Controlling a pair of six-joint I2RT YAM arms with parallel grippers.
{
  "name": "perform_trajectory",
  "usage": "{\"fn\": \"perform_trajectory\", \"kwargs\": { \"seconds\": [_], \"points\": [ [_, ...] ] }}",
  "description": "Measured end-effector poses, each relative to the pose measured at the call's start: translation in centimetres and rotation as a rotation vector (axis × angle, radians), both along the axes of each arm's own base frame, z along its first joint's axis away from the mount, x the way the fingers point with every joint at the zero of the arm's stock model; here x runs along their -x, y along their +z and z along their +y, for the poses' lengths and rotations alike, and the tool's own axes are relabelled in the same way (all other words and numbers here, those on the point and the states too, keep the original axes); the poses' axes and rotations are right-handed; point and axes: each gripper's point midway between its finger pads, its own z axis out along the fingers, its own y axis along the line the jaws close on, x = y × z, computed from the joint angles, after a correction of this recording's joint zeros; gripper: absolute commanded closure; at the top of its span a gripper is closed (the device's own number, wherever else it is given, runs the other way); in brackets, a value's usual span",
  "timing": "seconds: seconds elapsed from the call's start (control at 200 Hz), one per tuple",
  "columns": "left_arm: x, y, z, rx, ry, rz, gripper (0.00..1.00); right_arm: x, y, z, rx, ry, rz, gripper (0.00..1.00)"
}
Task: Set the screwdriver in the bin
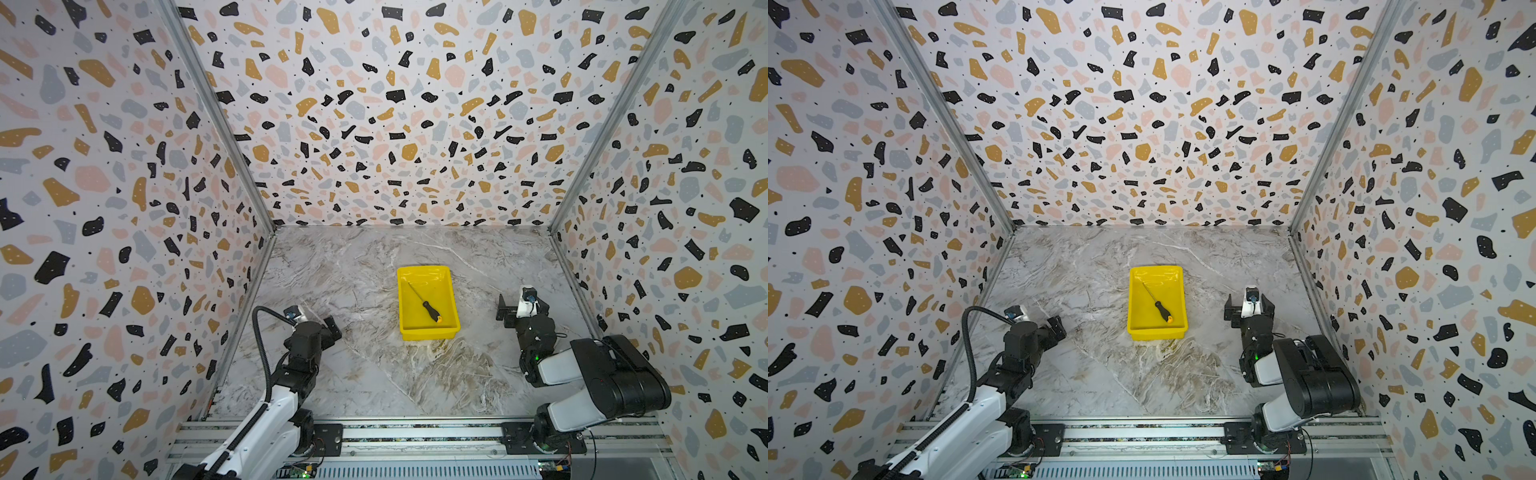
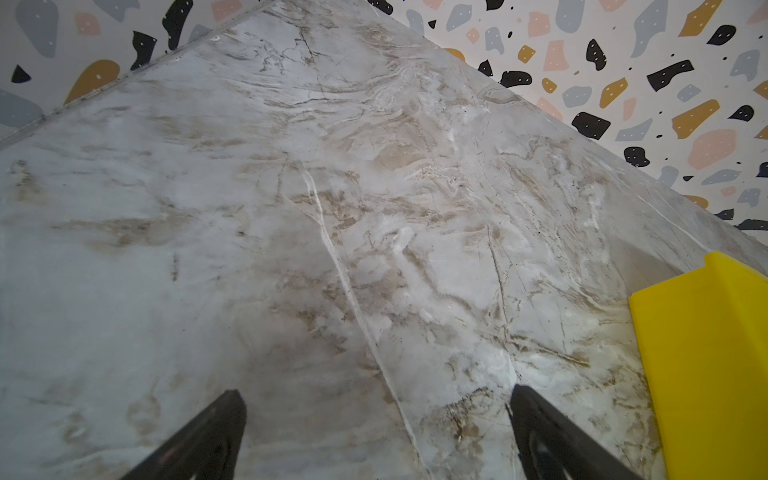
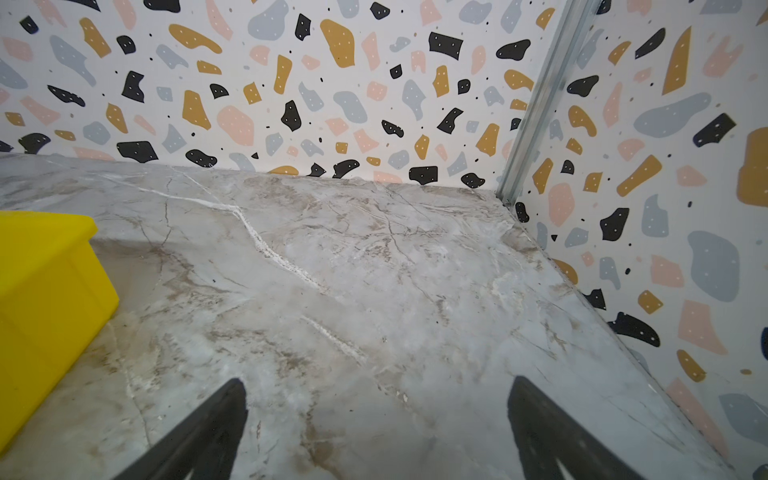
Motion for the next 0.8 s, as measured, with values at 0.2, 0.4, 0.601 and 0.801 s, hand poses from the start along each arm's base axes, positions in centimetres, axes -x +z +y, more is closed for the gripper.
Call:
{"fn": "perform_trajectory", "kwargs": {
  "seconds": [0.2, 0.4, 0.601, 0.801],
  "points": [
    [-0.2, 0.0, 1.4, -0.023, 0.088, 0.003, 0.00, 0.0, 0.0, 0.1, -0.002, 0.012, 0.001, 0.01],
    [-3.4, 5.6, 3.3, -0.125, 0.205, -0.104, 0.00, -0.1, 0.0, 0.1, -0.004, 0.017, 0.001, 0.01],
    [-6.0, 7.8, 4.6, -0.303, 0.255, -0.159, 0.00, -0.1, 0.0, 0.1, -0.006, 0.026, 0.000, 0.01],
    [-5.7, 5.0, 4.5, -0.438, 0.173, -0.108, 0.00, -0.2, -0.2, 0.2, -0.005, 0.029, 0.011, 0.01]
  ]
}}
